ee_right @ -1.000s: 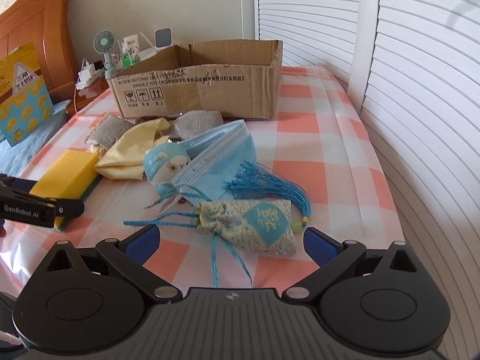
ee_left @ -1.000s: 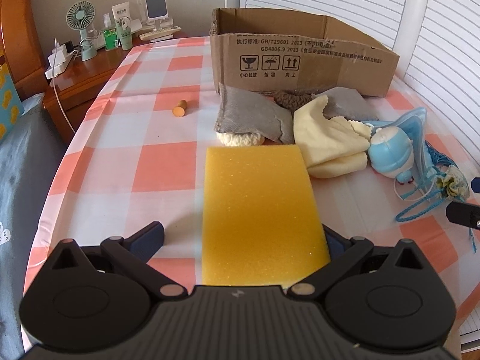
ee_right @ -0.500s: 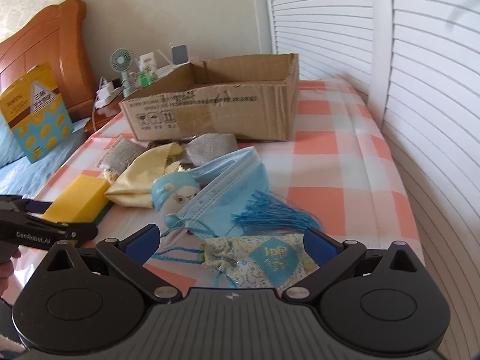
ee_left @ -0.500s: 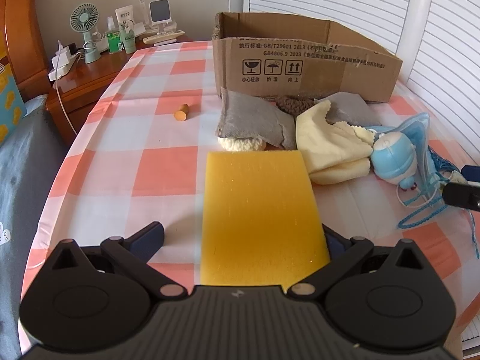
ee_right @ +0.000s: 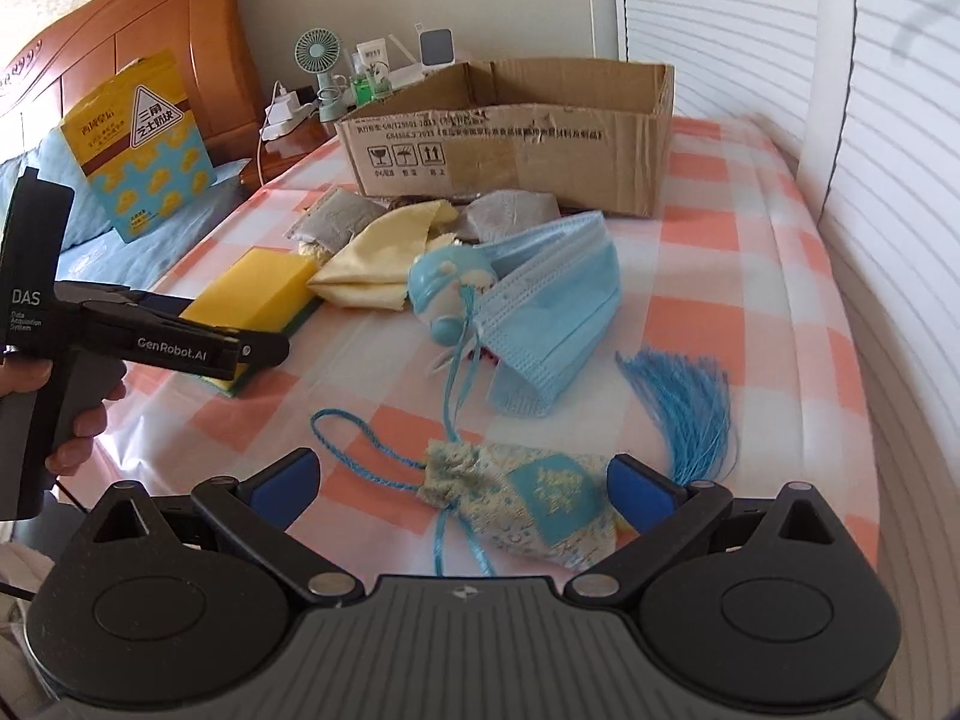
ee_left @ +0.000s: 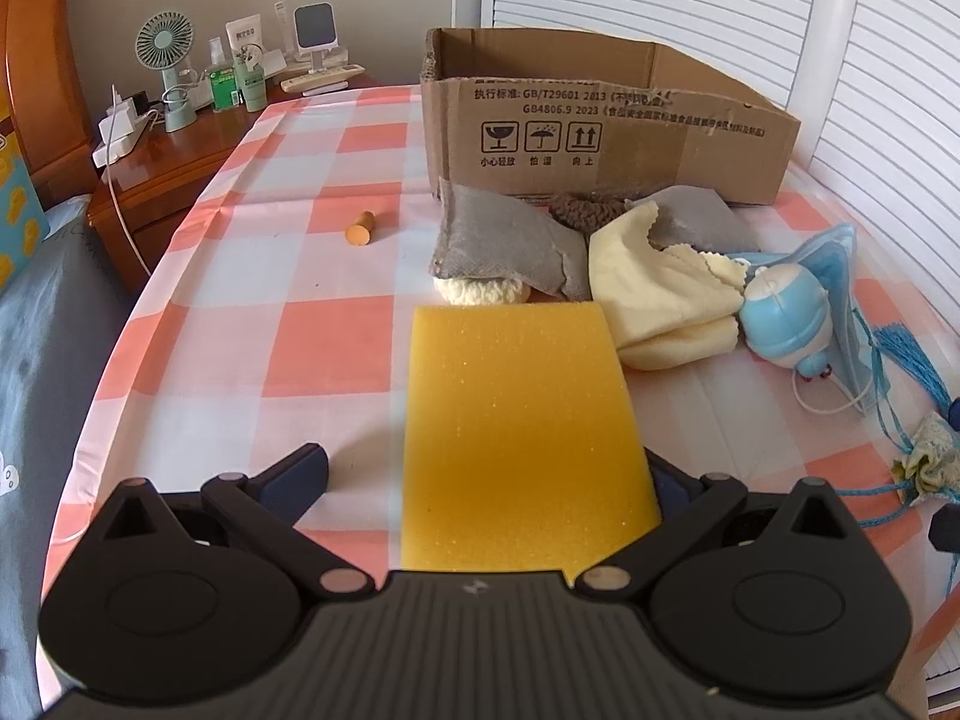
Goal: Organize soft objects
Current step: 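Close the left gripper on the sponge while the right gripper grasps the blue sachet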
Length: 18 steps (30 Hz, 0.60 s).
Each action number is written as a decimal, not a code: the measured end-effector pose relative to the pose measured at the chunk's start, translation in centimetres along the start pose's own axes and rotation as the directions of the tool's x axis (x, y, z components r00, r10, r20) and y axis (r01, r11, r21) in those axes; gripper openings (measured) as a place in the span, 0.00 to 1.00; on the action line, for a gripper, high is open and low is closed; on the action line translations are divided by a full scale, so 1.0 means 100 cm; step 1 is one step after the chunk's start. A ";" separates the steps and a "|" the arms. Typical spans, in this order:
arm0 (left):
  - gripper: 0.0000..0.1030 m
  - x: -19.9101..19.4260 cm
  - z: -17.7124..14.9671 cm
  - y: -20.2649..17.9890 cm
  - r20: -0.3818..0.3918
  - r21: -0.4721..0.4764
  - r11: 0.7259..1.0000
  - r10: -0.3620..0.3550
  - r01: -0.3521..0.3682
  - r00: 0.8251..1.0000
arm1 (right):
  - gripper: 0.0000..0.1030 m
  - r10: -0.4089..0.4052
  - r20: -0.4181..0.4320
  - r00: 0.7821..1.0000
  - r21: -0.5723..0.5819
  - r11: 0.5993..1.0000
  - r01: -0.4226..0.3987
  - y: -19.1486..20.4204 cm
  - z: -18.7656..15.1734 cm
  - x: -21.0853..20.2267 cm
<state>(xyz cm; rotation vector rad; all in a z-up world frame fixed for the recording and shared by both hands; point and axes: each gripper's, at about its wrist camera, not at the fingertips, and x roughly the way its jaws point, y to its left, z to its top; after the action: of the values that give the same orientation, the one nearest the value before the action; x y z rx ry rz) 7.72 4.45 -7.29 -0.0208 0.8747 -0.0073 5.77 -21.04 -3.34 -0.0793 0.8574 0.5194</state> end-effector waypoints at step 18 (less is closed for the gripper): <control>1.00 -0.001 -0.001 0.001 0.013 0.010 1.000 -0.011 0.011 1.000 | 1.00 0.037 -0.108 0.993 -0.089 0.995 -0.047 0.006 -0.008 0.003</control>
<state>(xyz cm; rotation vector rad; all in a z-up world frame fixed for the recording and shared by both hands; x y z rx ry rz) 7.57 4.55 -7.30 -0.0160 0.8616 -0.0216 5.07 -20.58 -3.94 -0.1745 0.9411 0.5981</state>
